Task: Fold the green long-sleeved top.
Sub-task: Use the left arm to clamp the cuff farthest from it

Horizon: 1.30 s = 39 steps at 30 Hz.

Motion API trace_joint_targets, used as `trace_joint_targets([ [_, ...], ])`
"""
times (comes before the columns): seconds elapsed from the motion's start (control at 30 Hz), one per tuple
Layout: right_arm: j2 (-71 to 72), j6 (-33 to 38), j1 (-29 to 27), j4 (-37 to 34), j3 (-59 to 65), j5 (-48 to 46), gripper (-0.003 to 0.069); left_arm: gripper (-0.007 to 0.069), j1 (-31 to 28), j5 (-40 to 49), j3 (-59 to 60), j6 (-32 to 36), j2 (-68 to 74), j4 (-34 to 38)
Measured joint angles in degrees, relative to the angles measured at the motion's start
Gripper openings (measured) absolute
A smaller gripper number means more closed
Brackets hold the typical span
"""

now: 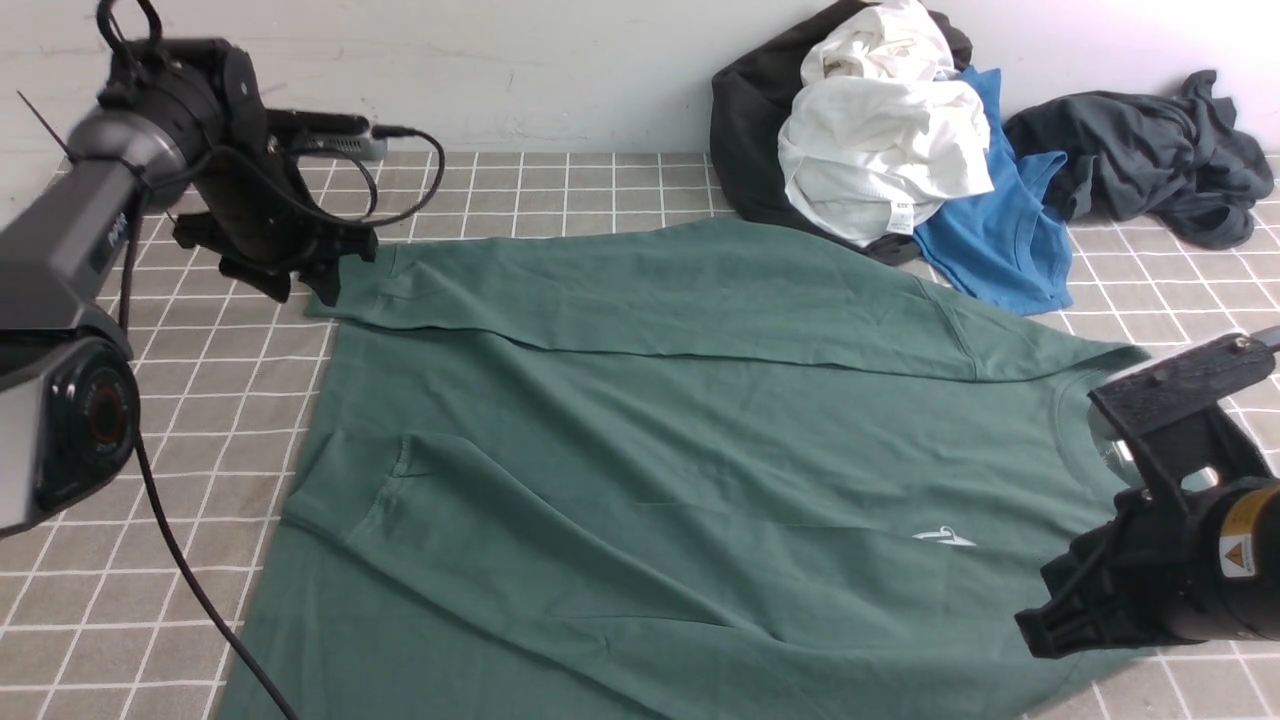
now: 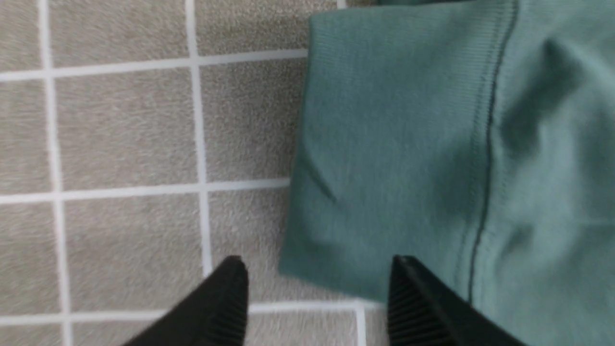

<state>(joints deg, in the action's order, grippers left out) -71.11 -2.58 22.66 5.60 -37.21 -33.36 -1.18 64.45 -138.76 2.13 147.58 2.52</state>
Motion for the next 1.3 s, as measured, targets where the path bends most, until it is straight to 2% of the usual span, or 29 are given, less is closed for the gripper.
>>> trace_joint_targets([
  [0.07,0.00,0.00,0.00,0.48,0.07,0.68,-0.0010,0.0402,0.00,-0.41,0.00,-0.86,0.65,0.00],
  [0.13,0.00,0.00,0.00,1.05,0.07,1.22,-0.0010,0.0369,0.00,-0.79,-0.07,-1.19,1.23,0.10],
  [0.33,0.00,0.05,0.00,1.40,0.09,1.28,-0.0010,0.0054,0.15,0.48,-0.33,-0.02,1.35,0.50],
  [0.37,0.00,0.05,0.00,1.40,0.09,1.28,-0.0010,0.0028,0.15,1.53,-0.33,0.48,1.10,0.50],
  [0.5,0.00,0.05,0.00,1.40,0.14,1.28,-0.0010,-0.0006,0.32,5.81,0.03,2.32,-1.62,0.37],
  [0.7,0.00,-0.01,0.00,1.40,0.26,1.17,-0.0010,-0.0008,0.91,6.18,-0.22,5.58,-9.25,0.31],
  [0.83,0.00,-0.01,0.00,1.40,0.26,1.22,-0.0010,0.0010,0.98,5.98,-0.48,5.97,-9.41,0.21],
  [0.87,0.00,-0.01,0.00,1.40,0.26,1.22,-0.0010,0.0040,0.98,5.26,-0.48,6.24,-8.16,0.07],
  [1.0,0.00,-0.01,0.00,1.61,0.26,1.22,-0.0010,0.0201,0.98,2.19,-0.31,7.08,-3.63,-0.10],
  [1.07,0.00,-0.01,0.00,2.15,0.26,1.22,-0.0010,0.0316,0.98,-0.58,-0.07,7.26,-1.10,-0.10],
  [1.17,0.00,-0.01,0.00,2.84,0.26,1.22,-0.0010,0.0421,0.98,-4.00,-0.01,7.45,0.72,-0.10],
  [1.23,0.00,-0.01,0.00,2.96,0.26,1.22,-0.0010,0.0437,0.98,-5.66,-0.01,7.45,1.52,-0.10],
  [1.3,0.00,-0.01,0.00,3.22,0.26,1.22,-0.0010,0.0409,0.98,-6.57,-0.08,7.39,1.75,-0.10],
])
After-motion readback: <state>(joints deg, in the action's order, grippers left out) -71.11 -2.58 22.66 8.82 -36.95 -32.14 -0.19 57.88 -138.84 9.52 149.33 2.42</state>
